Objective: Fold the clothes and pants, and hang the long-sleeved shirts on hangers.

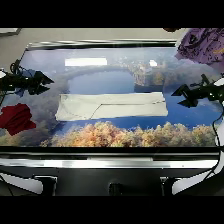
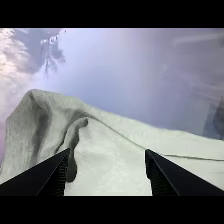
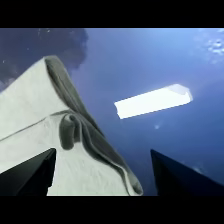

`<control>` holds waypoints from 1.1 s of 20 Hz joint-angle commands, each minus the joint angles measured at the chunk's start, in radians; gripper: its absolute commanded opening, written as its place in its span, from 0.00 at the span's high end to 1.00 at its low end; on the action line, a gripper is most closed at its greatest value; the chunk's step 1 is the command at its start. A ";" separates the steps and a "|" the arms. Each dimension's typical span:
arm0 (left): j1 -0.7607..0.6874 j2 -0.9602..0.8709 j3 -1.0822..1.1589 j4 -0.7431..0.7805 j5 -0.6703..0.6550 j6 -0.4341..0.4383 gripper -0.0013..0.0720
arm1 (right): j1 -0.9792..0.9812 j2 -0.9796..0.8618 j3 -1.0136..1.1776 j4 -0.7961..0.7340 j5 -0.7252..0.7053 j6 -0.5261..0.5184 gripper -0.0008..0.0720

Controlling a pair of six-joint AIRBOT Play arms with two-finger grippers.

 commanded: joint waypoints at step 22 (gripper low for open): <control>-0.560 -0.086 0.009 0.013 0.283 -0.125 0.96 | 0.115 0.288 0.010 -0.279 0.052 0.174 0.95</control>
